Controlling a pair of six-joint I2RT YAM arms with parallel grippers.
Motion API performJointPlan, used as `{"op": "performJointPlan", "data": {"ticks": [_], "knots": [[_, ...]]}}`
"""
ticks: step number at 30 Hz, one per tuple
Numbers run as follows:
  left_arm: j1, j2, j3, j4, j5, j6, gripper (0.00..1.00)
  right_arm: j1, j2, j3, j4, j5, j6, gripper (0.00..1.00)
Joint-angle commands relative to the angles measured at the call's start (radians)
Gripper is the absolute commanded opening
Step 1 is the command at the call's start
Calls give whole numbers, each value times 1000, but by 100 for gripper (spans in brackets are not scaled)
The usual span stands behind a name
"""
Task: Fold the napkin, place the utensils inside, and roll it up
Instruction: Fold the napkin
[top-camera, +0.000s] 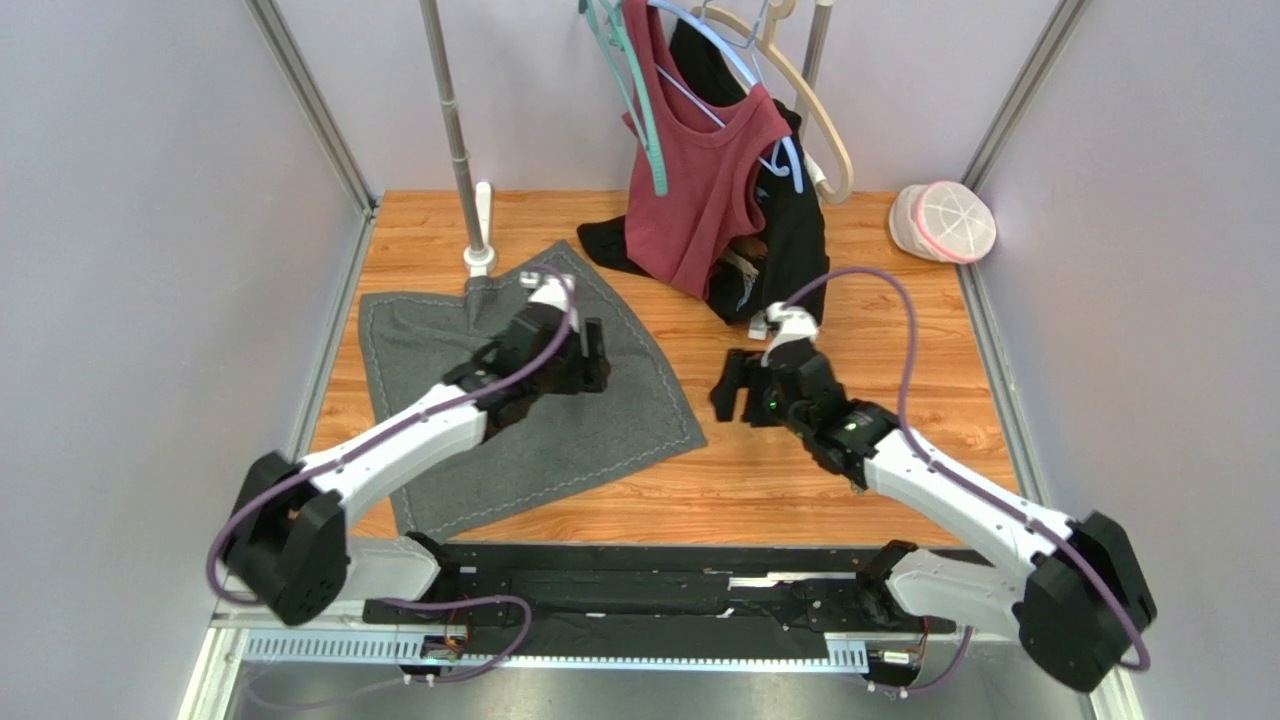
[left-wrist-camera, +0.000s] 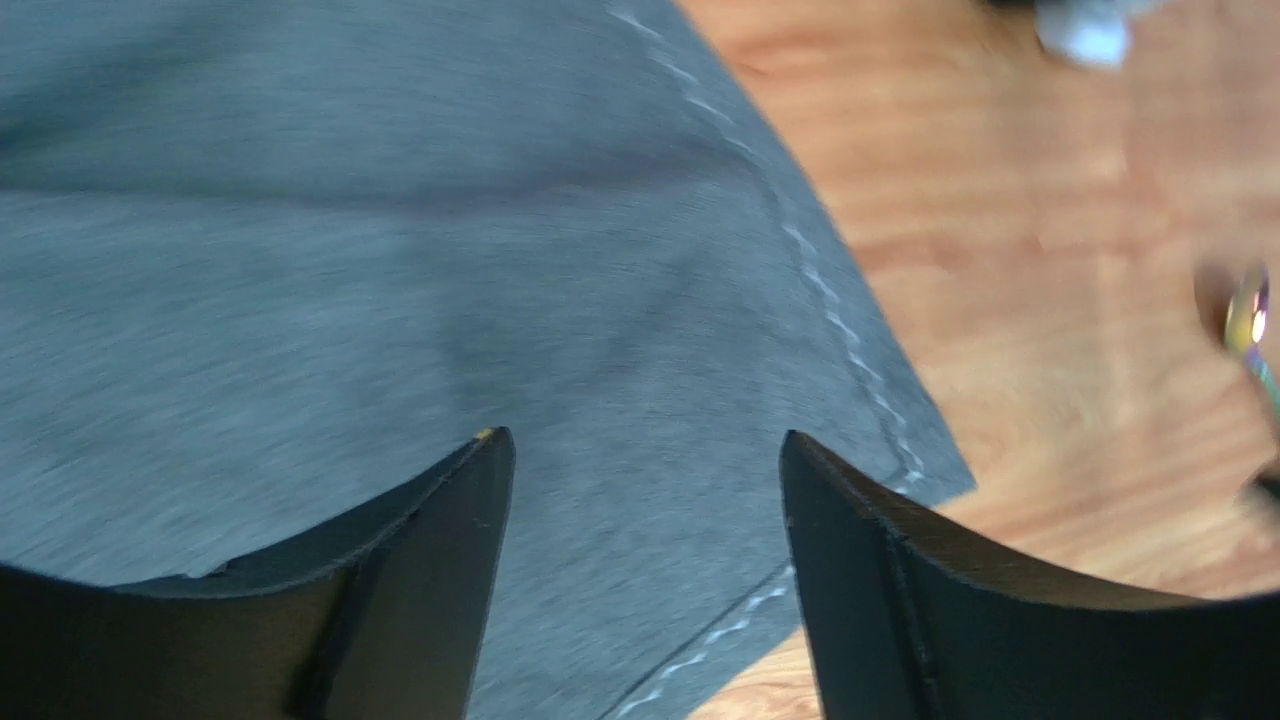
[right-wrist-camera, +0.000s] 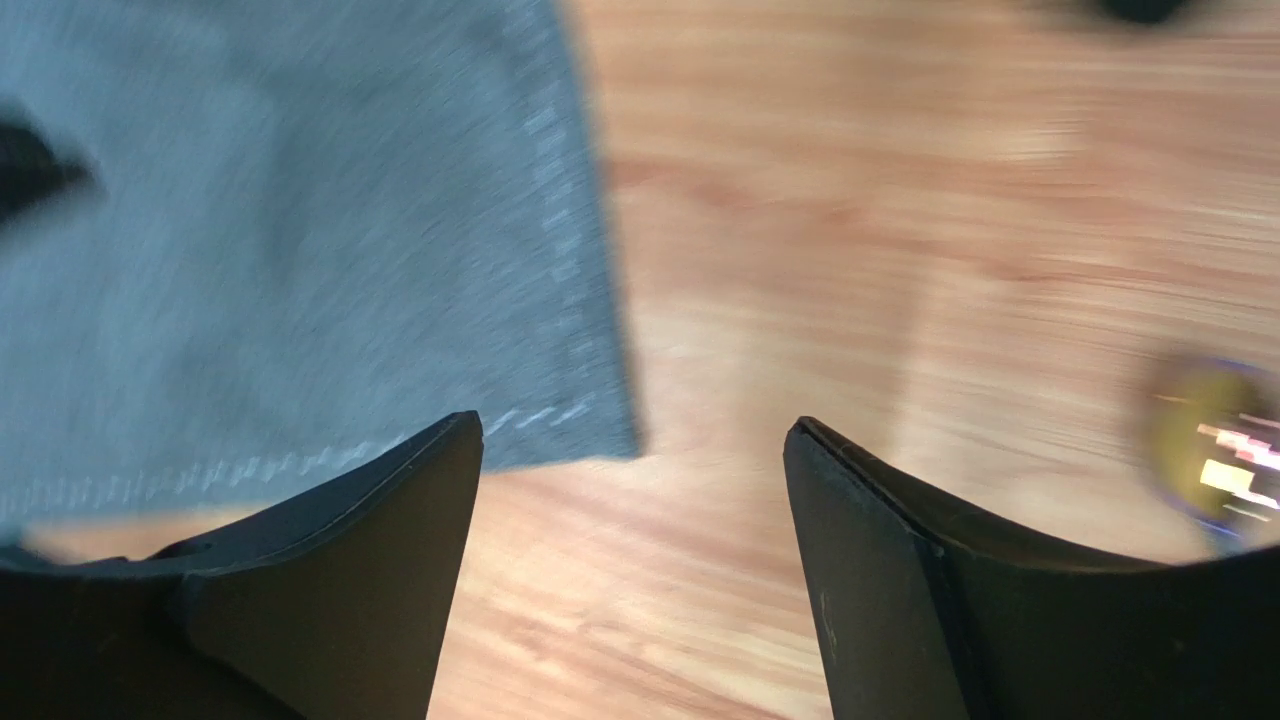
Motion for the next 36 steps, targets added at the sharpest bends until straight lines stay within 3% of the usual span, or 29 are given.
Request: {"op": "performJointPlan", "data": {"ticks": [1,3,5,8,10,14,19,26,36], "knots": [[225,-201,-67,-159,47,-112,82,197,106,50,206,-36,-72,79],[385,-318,-85,-198,89,-123,83,274,209,111,224,-34,-99,79],[459,-417,-76,-261,59,-110,95,312,322,161,249,-45,-101,79],[508,-493,-73,-316,3,-90,99,328,465,251,327,-120,-106,78],[556,-510,-87,-324,41,-106,99,328,536,307,367,-186,-92,78],[573,-499,-134,-298,107,-116,99,326,669,378,367,-231,-69,78],[576,-473,-141,-278,140,-105,99,299,764,386,284,-180,-3,79],[576,-432,-119,-264,160,-73,99,170,771,326,229,-181,81,79],[576,-430,-145,-250,201,-83,99,15,786,361,125,-166,63,79]]}}
